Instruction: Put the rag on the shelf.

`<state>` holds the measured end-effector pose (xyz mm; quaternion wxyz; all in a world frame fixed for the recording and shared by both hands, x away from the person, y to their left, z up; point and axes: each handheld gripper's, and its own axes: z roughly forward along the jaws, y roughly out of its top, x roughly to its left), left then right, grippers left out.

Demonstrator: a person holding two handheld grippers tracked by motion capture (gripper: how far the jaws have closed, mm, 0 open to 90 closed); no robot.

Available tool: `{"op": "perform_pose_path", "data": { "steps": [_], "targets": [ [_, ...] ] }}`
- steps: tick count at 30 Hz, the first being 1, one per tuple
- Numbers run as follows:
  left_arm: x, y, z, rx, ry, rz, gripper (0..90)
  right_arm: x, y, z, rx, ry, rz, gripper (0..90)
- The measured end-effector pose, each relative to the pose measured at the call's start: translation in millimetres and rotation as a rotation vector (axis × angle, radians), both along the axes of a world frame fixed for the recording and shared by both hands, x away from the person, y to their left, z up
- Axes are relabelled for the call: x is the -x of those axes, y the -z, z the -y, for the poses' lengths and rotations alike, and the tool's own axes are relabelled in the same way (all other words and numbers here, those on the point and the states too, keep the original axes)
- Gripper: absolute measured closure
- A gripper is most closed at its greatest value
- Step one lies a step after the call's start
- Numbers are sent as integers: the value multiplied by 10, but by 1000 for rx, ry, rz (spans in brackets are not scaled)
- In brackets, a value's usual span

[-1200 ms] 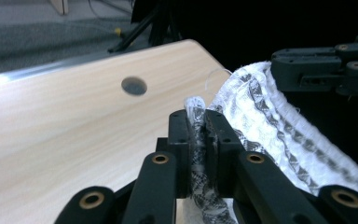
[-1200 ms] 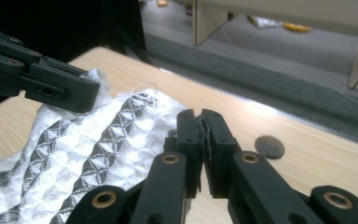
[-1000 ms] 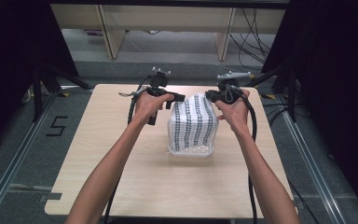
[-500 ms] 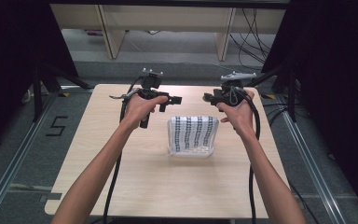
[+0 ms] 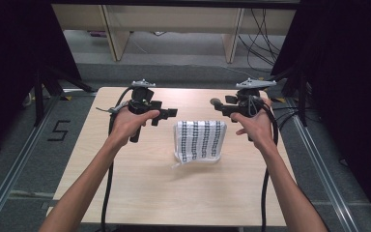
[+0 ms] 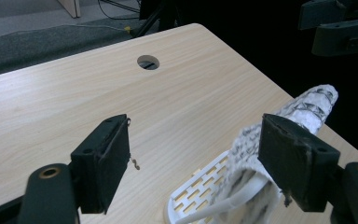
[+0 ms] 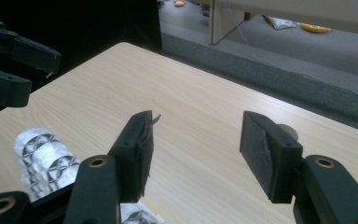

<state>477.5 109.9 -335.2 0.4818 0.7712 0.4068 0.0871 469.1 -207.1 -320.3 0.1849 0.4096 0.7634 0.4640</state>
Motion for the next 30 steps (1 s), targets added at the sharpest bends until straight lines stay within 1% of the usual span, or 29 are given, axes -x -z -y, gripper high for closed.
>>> {"op": "perform_pose_path", "data": {
  "steps": [1,2,3,4,6,7,8,9,10,12,13,14,15,16,17,18,19,20,21,23,24,25,26,27,28,29,30],
  "targets": [
    [16,-4,-14,5,5,2,244,12,-5,2,10,-3,-3,442],
    [31,-8,-23,9,3,8,244,19,-8,-2,2,-8,1,434],
    [46,-13,-32,18,10,10,244,38,-15,-11,2,-2,-11,425],
    [60,-17,-32,18,7,14,244,33,-10,-10,0,-14,4,410],
    [87,-27,-38,21,15,20,241,47,-22,-13,1,-20,-5,380],
    [113,-36,-41,19,14,26,238,54,-22,-14,-1,-12,0,352],
    [131,-44,-46,19,18,30,234,74,-23,-19,-16,7,-16,309],
    [153,-54,-49,22,26,32,232,70,-22,-4,1,9,2,286],
    [168,-62,-50,18,28,35,231,91,-19,-5,-13,17,-22,262],
    [209,-76,-46,15,31,44,229,117,-26,10,-13,30,-31,231],
    [239,-82,-43,17,38,44,229,118,-25,20,-3,32,-7,230],
    [262,-87,-45,12,45,50,228,137,-27,24,-20,30,-14,230],
    [287,-90,-44,13,46,52,227,150,-35,32,-22,24,-13,229],
    [303,-90,-48,12,50,55,226,173,-39,30,-33,35,-15,227],
    [337,-88,-52,19,55,51,225,171,-39,42,-27,20,-6,221],
    [354,-86,-54,34,60,44,222,207,-42,35,-38,38,-9,214],
    [380,-87,-57,53,68,34,219,210,-47,50,-26,24,-6,214],
    [415,-88,-61,66,80,35,219,237,-46,40,-40,31,-12,212],
    [438,-93,-62,68,81,35,219,252,-42,45,-39,20,-7,209],
    [483,-100,-68,70,91,45,216,294,-36,40,-47,23,-2,200],
    [501,-104,-71,71,92,44,213,293,-34,51,-35,6,10,195],
    [518,-100,-75,73,93,48,212,329,-35,36,-45,18,-7,193],
    [535,-98,-78,73,97,44,211,335,-34,44,-39,1,7,190],
    [565,-86,-76,76,100,45,209,362,-39,43,-37,11,4,183],
    [585,-74,-75,73,104,47,208,380,-44,42,-37,-3,13,175],
    [603,-62,-74,70,110,48,208,405,-54,45,-32,3,13,175],
    [623,-48,-74,70,113,49,208,419,-58,47,-31,3,27,175]
  ]
}}
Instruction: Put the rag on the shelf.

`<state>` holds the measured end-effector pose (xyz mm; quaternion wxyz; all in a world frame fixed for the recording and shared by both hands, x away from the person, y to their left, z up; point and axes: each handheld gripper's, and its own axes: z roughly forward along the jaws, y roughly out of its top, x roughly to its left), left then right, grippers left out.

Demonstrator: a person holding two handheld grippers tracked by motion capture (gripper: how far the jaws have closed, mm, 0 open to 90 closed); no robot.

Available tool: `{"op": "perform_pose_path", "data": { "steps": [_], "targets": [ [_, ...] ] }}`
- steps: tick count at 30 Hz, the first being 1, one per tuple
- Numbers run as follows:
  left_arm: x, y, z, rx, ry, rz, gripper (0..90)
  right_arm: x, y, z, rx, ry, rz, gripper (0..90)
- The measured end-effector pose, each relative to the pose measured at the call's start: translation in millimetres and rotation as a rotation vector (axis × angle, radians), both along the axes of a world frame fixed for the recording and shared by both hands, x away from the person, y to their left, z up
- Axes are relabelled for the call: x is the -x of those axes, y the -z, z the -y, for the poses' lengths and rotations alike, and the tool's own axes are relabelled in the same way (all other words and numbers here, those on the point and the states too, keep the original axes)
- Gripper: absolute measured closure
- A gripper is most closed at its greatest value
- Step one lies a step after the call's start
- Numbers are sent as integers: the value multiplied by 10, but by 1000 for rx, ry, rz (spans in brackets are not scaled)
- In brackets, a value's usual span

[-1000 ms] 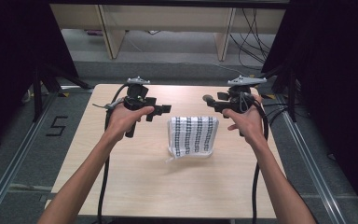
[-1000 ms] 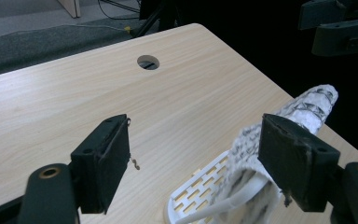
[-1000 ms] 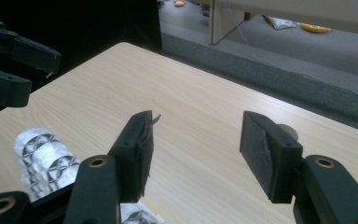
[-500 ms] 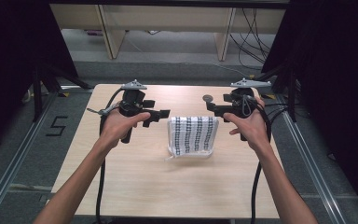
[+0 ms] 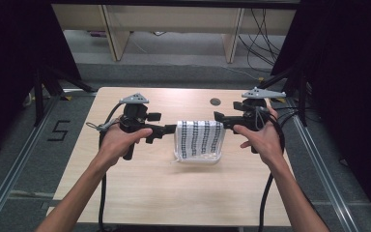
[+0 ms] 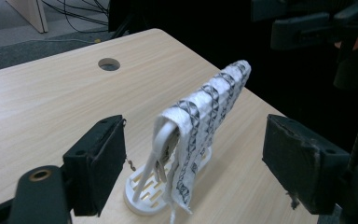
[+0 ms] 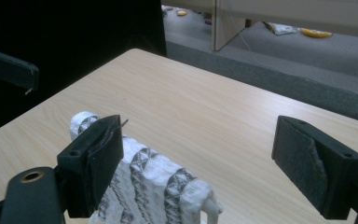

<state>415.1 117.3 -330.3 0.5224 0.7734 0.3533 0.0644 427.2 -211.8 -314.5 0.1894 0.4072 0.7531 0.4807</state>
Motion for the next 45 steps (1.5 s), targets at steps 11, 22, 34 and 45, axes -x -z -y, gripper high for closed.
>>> {"op": "perform_pose_path", "data": {
  "steps": [11,22,34,45],
  "targets": [
    [224,174,-60,23,31,6,204,122,84,39,2,0,5,172],
    [420,278,-116,5,33,27,205,275,125,65,7,-4,19,172],
    [564,427,-155,3,45,28,198,391,236,112,0,-8,9,172],
    [654,574,-206,3,36,36,194,536,330,146,-9,-26,8,171]
  ]
}}
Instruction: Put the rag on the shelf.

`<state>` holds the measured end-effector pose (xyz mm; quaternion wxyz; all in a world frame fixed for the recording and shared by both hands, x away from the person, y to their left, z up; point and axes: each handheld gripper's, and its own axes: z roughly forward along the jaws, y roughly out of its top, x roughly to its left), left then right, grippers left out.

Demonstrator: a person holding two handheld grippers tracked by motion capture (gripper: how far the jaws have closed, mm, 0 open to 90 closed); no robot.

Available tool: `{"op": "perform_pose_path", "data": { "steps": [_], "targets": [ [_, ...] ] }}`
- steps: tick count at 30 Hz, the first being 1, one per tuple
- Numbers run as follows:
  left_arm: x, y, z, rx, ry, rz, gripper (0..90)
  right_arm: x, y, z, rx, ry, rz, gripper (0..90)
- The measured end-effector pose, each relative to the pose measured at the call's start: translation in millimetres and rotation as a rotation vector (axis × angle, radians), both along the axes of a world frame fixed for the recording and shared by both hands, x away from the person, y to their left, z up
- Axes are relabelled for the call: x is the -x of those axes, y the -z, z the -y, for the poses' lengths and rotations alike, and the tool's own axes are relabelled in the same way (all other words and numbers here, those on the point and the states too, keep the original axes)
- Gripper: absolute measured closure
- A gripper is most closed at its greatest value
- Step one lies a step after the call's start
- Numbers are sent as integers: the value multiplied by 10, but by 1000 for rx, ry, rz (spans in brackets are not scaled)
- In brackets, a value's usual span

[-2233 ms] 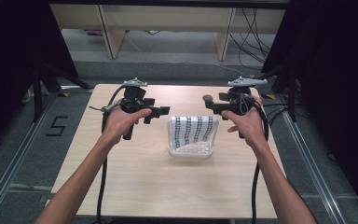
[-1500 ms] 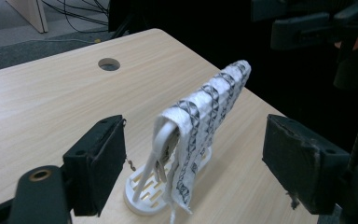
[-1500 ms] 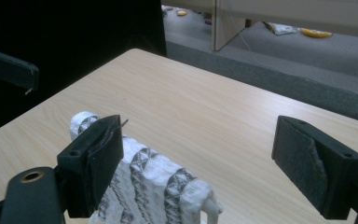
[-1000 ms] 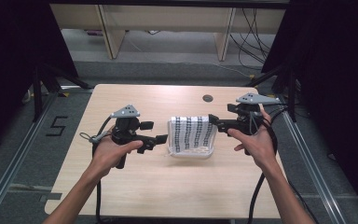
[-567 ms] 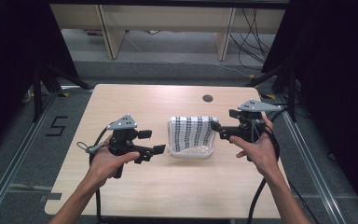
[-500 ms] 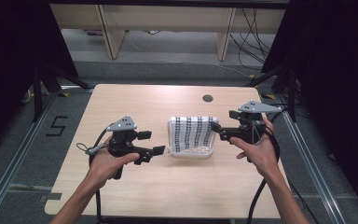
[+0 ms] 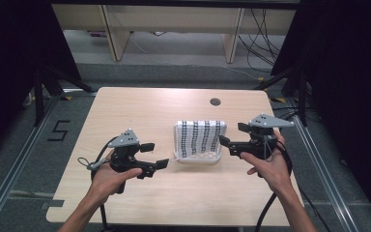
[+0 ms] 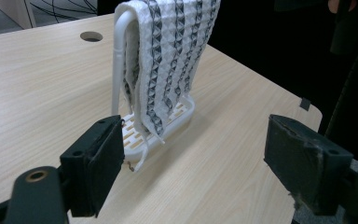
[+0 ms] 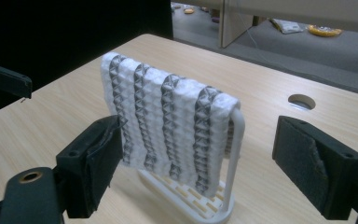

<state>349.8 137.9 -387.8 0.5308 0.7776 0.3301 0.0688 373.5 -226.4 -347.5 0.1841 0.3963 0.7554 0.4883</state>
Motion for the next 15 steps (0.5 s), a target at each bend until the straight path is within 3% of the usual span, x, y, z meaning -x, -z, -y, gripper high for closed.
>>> {"op": "perform_pose_path", "data": {
  "steps": [3,6,7,8,10,11,12,13,15],
  "targets": [
    [31,27,-8,-3,-3,4,194,28,32,12,8,-12,16,171],
    [67,54,-11,-17,-12,14,194,82,54,-5,5,-5,-8,171],
    [72,73,-11,-14,-6,15,194,73,73,-5,14,-18,18,170],
    [84,84,-15,-27,-11,17,194,101,78,-14,18,-11,0,171],
    [94,121,-20,-16,-3,11,194,101,103,-18,19,-20,17,170],
    [104,130,-25,-27,-11,10,194,120,103,-22,14,-14,-3,171],
    [109,143,-31,-30,-13,13,194,114,119,-18,27,-18,22,171],
    [116,156,-33,-25,-16,9,194,134,123,-28,21,-11,0,171],
    [123,182,-37,-17,-11,4,194,136,140,-26,29,-23,8,171]
  ]
}}
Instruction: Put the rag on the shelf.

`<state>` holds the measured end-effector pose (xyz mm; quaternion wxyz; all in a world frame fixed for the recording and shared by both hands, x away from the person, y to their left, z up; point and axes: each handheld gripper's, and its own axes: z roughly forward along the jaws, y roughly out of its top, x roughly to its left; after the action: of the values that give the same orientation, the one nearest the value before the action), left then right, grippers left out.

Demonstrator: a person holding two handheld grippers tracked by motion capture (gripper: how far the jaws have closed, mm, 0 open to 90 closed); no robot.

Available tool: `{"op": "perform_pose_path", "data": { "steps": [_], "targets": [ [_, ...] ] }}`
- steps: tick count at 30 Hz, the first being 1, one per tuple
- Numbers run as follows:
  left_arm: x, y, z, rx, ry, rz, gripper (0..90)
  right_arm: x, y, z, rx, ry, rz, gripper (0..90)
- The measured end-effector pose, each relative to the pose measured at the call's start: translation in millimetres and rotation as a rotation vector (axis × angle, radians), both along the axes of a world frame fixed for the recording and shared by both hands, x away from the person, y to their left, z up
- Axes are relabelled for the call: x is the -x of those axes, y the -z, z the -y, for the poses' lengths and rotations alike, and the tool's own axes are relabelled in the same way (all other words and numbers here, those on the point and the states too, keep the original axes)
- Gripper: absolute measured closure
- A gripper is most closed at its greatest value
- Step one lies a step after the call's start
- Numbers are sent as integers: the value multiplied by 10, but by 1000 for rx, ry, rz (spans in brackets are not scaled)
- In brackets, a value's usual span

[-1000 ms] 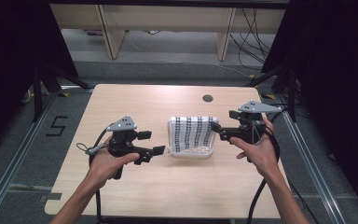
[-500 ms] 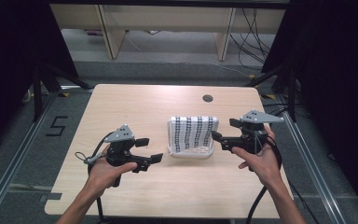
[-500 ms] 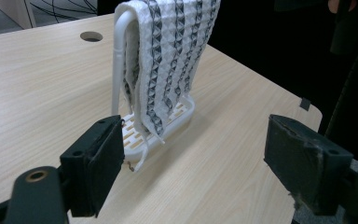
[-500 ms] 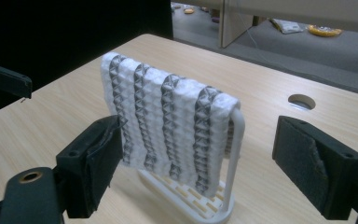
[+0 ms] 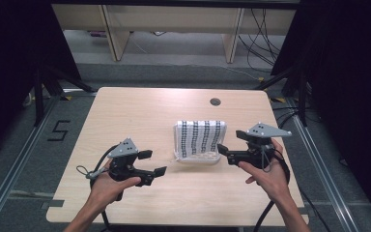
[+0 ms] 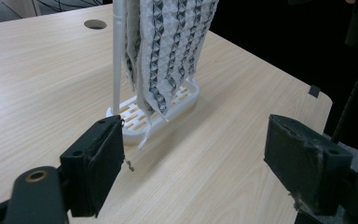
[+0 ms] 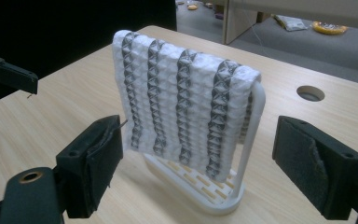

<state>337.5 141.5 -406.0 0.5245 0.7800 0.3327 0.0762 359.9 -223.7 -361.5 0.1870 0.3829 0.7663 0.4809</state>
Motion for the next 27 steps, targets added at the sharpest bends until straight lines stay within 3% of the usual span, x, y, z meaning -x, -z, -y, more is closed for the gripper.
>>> {"op": "perform_pose_path", "data": {
  "steps": [5,6,10,12,13,16,20,21,24,26,27],
  "targets": [
    [39,43,-2,-11,-2,2,193,36,34,-10,0,-8,4,170],
    [47,55,2,-5,1,4,192,67,37,-28,-19,9,-19,170],
    [76,84,3,-8,7,0,190,82,68,-27,-9,-11,12,170],
    [97,96,5,-13,2,0,190,107,72,-32,-8,-14,7,170],
    [106,107,10,-8,2,0,190,121,85,-52,-33,-17,-10,171],
    [119,126,11,-4,7,-2,190,135,94,-55,-15,-23,3,171],
    [146,160,5,-12,-3,-6,190,183,153,-105,-6,-29,-6,170],
    [149,172,6,-8,-4,-4,190,206,158,-115,-13,-28,-31,170],
    [167,207,-1,-7,-6,0,189,217,203,-125,8,-30,14,170],
    [172,244,-13,-5,-7,8,189,238,220,-124,19,-37,12,170],
    [174,266,-19,-2,-8,5,189,241,242,-132,1,-46,10,170]
  ]
}}
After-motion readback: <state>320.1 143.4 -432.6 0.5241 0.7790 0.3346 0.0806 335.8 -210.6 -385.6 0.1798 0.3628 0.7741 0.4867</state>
